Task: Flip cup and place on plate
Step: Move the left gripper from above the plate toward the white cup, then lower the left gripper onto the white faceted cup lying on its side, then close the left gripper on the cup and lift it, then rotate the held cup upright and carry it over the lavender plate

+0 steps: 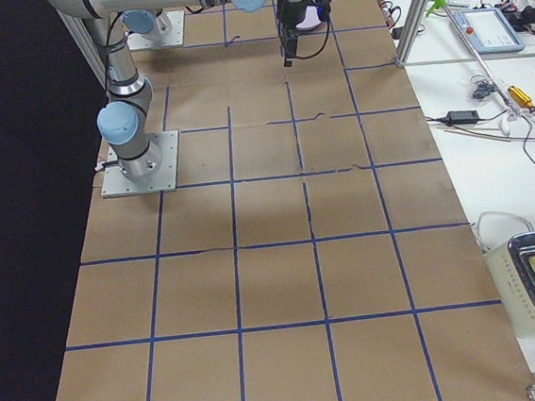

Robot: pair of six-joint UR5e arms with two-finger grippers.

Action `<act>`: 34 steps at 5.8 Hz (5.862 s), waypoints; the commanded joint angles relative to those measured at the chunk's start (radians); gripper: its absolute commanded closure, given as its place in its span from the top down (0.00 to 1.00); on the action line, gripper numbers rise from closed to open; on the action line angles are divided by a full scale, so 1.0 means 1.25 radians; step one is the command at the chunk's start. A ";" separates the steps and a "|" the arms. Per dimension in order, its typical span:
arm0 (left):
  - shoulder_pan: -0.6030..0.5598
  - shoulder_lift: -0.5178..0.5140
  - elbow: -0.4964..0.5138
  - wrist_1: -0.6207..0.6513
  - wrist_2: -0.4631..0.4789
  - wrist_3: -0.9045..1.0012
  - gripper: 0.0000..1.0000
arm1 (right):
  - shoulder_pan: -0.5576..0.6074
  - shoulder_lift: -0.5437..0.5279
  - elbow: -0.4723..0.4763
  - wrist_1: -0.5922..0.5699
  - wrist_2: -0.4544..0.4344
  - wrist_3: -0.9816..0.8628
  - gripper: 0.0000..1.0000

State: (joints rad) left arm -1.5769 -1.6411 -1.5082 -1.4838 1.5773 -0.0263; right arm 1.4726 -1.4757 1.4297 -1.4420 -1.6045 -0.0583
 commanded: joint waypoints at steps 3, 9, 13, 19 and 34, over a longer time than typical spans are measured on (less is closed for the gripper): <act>0.063 0.024 -0.023 -0.005 0.016 0.073 0.99 | 0.000 0.000 0.000 0.000 0.000 0.000 1.00; 0.582 -0.015 -0.034 -0.025 -0.059 0.684 0.99 | 0.000 0.000 0.000 0.000 0.000 0.000 1.00; 0.793 -0.339 0.197 -0.108 -0.204 0.890 0.99 | 0.000 0.000 0.000 0.000 0.000 0.000 1.00; 0.795 -0.531 0.214 -0.280 -0.400 1.017 0.99 | 0.000 0.000 0.000 0.000 0.000 0.000 1.00; 0.317 -0.224 0.110 -0.099 -0.247 0.725 0.01 | 0.000 0.000 0.000 0.000 0.000 0.000 1.00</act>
State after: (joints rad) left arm -1.0861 -1.9549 -1.3252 -1.7233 1.2130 0.9777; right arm 1.4725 -1.4757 1.4297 -1.4420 -1.6046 -0.0583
